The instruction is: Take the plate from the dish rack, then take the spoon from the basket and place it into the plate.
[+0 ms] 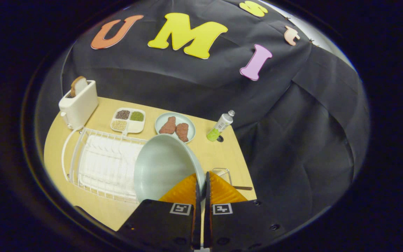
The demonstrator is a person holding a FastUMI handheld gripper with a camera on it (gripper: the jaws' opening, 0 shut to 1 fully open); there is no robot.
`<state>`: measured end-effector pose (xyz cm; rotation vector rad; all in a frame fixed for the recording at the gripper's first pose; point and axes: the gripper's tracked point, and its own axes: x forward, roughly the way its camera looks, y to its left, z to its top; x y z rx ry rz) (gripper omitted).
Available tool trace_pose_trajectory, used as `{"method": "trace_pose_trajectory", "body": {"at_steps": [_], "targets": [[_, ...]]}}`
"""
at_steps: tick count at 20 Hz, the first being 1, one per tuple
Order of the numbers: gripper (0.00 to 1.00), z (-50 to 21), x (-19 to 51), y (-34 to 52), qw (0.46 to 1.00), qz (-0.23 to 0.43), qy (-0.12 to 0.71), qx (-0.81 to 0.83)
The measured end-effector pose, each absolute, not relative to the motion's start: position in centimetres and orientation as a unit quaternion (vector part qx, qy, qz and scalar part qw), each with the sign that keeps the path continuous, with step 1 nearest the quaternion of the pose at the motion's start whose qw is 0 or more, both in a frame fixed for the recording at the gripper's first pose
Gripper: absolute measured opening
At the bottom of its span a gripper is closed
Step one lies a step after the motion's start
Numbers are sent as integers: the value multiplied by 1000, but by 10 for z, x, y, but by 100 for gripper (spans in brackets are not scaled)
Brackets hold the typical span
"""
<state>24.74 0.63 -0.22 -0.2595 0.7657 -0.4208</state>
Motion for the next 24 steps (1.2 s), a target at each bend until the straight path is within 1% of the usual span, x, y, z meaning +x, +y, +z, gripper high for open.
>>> {"method": "trace_pose_trajectory", "body": {"at_steps": [5,11,14,18,23,24], "targets": [[8,-44,193,7,908,-132,389,-78],[9,-122,151,11,899,-81,429,-18],[9,-155,146,11,891,-59,449,18],[9,-200,144,3,878,-56,470,74],[9,-244,141,7,856,-16,491,159],[10,-251,142,2,855,-20,492,162]]}}
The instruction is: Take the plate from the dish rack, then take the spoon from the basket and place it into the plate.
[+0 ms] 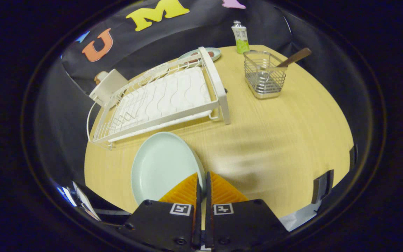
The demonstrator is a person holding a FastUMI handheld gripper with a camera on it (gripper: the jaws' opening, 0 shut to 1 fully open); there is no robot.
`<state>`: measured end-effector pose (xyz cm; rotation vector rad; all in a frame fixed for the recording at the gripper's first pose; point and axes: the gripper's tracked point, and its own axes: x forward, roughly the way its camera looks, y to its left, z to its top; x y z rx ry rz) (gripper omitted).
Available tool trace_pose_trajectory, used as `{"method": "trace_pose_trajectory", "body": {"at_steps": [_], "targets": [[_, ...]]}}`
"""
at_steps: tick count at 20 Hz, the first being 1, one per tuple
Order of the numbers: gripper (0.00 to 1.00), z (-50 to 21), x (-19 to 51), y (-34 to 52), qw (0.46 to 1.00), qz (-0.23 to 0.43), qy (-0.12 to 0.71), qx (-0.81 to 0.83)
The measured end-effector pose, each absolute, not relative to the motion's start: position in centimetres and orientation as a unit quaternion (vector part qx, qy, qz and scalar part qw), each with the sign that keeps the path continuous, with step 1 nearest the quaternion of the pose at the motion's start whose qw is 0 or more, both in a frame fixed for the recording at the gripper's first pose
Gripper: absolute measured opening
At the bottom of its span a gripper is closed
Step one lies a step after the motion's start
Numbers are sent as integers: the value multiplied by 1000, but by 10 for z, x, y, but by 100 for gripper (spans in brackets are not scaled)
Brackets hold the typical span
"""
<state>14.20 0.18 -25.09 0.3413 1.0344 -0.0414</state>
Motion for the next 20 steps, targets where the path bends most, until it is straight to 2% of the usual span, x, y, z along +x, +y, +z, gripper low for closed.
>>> {"method": "trace_pose_trajectory", "body": {"at_steps": [2,8,9,10,11,15,20], "targets": [[10,-264,148,-14,859,-41,490,141],[9,-265,154,-17,878,-14,459,135],[12,-262,156,-19,886,-10,445,130],[16,-258,156,-24,893,-11,433,122],[38,-255,156,-31,899,-17,421,116],[84,-247,154,-56,920,-23,383,82],[92,-228,160,-99,938,-47,331,87]]}}
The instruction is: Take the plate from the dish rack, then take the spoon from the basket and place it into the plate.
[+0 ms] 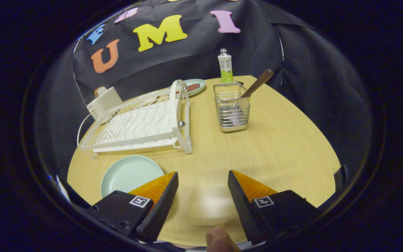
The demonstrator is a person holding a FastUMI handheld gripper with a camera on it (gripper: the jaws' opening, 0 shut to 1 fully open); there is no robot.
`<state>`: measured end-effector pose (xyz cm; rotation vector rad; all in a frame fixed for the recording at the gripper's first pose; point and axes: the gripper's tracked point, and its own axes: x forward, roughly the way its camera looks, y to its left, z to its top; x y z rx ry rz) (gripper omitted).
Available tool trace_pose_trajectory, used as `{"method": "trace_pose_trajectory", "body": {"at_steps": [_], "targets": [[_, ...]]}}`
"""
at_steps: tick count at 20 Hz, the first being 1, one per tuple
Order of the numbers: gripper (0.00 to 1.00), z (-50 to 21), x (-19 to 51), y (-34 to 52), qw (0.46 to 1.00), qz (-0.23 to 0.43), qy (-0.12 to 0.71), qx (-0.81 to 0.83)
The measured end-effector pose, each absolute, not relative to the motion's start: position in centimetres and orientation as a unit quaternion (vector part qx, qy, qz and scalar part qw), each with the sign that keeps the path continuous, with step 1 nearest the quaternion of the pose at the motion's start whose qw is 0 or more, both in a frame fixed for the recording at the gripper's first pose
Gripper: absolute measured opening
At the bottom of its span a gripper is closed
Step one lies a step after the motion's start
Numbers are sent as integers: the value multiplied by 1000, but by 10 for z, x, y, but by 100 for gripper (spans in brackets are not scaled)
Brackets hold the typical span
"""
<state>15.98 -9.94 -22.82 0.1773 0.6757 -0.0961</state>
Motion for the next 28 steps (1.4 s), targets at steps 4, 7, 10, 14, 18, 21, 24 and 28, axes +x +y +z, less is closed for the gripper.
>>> {"method": "trace_pose_trajectory", "body": {"at_steps": [4,7,10,14,18,21,24,28], "targets": [[94,-209,176,-133,957,-56,275,75],[96,-189,197,-159,972,-58,215,75],[96,-168,215,-180,985,-67,150,57],[96,-149,245,-202,989,-91,96,65],[97,-137,279,-189,991,-50,96,85],[81,-133,299,-183,990,-44,102,84],[64,-131,317,-174,992,-38,106,61],[39,-130,326,-172,990,-78,112,34]]}}
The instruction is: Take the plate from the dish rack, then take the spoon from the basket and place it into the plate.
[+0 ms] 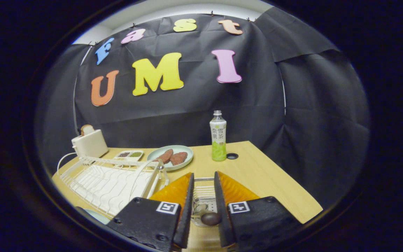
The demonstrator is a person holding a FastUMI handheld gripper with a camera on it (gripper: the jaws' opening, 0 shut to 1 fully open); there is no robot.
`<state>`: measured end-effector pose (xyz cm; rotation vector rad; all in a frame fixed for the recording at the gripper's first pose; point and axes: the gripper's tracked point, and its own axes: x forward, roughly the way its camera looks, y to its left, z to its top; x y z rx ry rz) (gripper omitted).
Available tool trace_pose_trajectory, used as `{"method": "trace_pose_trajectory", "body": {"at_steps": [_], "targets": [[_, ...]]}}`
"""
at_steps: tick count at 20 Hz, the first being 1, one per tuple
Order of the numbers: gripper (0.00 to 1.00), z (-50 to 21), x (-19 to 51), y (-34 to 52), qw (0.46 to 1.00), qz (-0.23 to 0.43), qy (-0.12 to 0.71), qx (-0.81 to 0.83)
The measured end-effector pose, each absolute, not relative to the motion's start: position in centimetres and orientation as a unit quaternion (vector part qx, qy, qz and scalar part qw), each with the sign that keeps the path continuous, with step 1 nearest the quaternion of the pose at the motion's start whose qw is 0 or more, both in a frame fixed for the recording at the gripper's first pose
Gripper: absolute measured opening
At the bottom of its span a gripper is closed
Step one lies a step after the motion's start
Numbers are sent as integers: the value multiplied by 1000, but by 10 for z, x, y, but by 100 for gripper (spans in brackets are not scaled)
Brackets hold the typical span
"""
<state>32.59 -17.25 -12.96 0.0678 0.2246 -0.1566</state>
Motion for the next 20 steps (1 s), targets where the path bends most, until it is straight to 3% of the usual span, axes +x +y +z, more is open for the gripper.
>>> {"method": "trace_pose_trajectory", "body": {"at_steps": [1,12,20], "targets": [[27,-130,327,-169,989,-74,122,37],[25,-51,314,-167,992,-111,66,10],[24,-8,232,-105,996,-79,30,-9]]}}
